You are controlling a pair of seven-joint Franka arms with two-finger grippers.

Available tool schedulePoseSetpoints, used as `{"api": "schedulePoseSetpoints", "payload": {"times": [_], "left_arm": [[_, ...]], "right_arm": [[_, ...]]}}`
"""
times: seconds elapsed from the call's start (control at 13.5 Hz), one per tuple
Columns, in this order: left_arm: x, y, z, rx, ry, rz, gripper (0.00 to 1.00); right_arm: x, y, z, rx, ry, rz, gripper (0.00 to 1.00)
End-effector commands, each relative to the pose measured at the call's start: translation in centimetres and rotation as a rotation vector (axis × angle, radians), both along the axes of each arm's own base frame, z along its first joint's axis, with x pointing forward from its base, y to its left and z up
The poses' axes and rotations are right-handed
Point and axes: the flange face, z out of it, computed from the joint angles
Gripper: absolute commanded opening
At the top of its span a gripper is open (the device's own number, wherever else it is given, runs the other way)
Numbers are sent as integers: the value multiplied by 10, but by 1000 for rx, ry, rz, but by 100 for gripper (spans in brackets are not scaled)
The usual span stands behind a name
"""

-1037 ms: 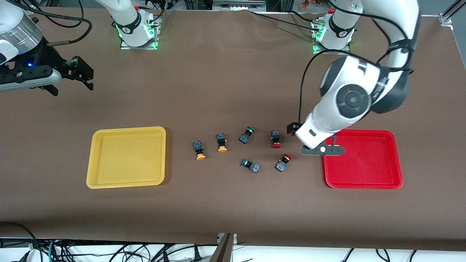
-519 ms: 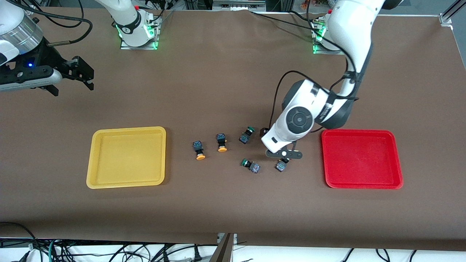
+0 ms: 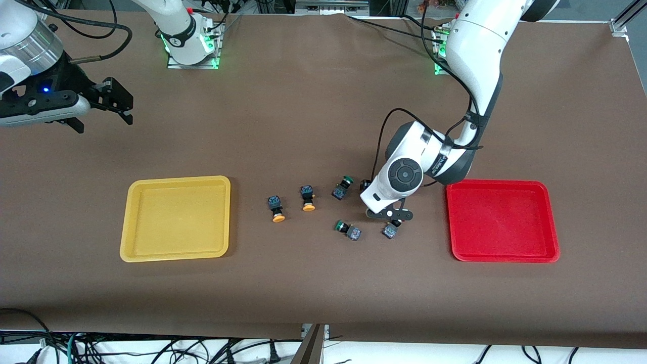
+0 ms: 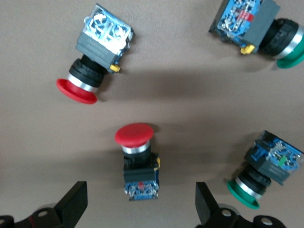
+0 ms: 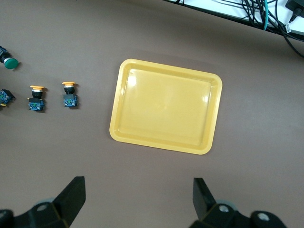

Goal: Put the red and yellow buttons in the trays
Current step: 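Lower the left gripper and grasp a red-capped button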

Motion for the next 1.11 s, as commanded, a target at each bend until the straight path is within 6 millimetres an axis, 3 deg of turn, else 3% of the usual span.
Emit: {"api": "schedulePoseSetpoints", "payload": {"times": [0.0,0.22,0.44,0.59,0.67,0.74,0.89,1.04], "left_arm": [[-10,4,-14,-17,-24,-4,100],[-14,9,-20,-8,-11,-3,100],[-17,11,-29,-8,-16,-3,97],[-18,14,-32,-6,-15,1,67],[-18,14,-31,-7,-17,1,47],[-17,15,-32,-6,-17,2,38],[-17,15,-31,-6,-18,5,27],[-15,16,-24,-8,-18,6,25]], "right_arm": [[-5,3,2,-18,35,11,100],[-15,1,-8,-30,136,-11,100],[-13,-4,-7,-25,131,-18,100],[-14,-2,-7,-26,132,-16,100],[-13,-2,-7,-25,129,-16,100],[-13,-2,-7,-24,129,-18,100],[-13,-1,-6,-22,123,-16,100],[-12,0,-6,-22,119,-8,100]]}}
